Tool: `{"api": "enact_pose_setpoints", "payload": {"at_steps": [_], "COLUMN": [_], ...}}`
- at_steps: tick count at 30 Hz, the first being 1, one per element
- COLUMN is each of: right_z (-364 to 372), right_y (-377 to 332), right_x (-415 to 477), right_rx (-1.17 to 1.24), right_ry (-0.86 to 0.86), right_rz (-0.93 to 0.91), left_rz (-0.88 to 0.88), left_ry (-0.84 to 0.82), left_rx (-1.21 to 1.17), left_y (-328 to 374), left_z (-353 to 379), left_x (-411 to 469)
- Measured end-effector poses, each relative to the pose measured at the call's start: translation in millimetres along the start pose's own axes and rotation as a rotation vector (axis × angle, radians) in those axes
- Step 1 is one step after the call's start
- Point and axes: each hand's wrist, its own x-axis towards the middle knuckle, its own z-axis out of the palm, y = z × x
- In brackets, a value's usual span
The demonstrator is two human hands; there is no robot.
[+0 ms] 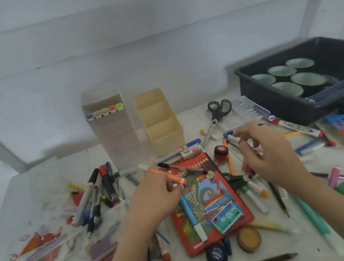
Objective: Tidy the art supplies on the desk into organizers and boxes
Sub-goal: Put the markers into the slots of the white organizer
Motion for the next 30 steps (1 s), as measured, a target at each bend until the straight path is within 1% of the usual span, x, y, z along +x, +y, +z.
{"api": "enact_pose_setpoints", "payload": {"at_steps": [1, 3, 6, 9, 13, 16, 18, 21, 23, 26, 28, 30], "right_z": [-2.1, -5.0, -5.2, 0.8, 20.2, 42.2, 61.1, 84.9, 95.0, 99.9, 96.4, 87.4], "right_y": [3.3, 10.4, 19.4, 18.7, 0.2, -18.0, -30.0, -42.0, -47.7, -58.3, -67.8, -79.9], "right_x": [-1.5, -1.9, 1.7, 8.7, 19.3, 26.1, 30.2, 34.0, 36.7, 41.5, 46.6, 55.8], "right_rx": [0.001, 0.009, 0.024, 0.061, 0.073, 0.057, -0.005, -0.167, -0.229, -0.207, -0.069, 0.136], "right_ry": [-0.017, -0.042, -0.089, -0.146, -0.312, -0.383, -0.428, -0.506, -0.504, -0.428, -0.366, -0.344], "right_rz": [-0.002, -0.009, -0.001, -0.003, -0.131, -0.268, -0.341, -0.348, -0.356, -0.391, -0.382, -0.309], "left_rz": [-0.051, -0.133, -0.198, -0.258, -0.308, -0.301, -0.293, -0.276, -0.275, -0.275, -0.275, -0.252], "left_ry": [-0.020, -0.022, -0.029, -0.021, 0.082, 0.176, 0.252, 0.353, 0.429, 0.555, 0.637, 0.716], "left_rx": [0.007, -0.062, -0.082, -0.156, -0.348, -0.430, -0.502, -0.568, -0.609, -0.762, -0.876, -0.901], "left_y": [3.6, 9.9, 15.3, 15.5, 9.7, 3.8, -0.5, -7.6, -14.3, -24.4, -29.6, -33.4], "left_z": [6.3, 15.6, 19.0, 16.4, 8.8, 1.5, -4.2, -11.4, -16.1, -26.4, -35.3, -44.9], "left_x": [-0.5, -2.1, -3.2, -2.7, -5.4, -10.0, -16.0, -27.0, -34.4, -43.0, -46.1, -46.6]}}
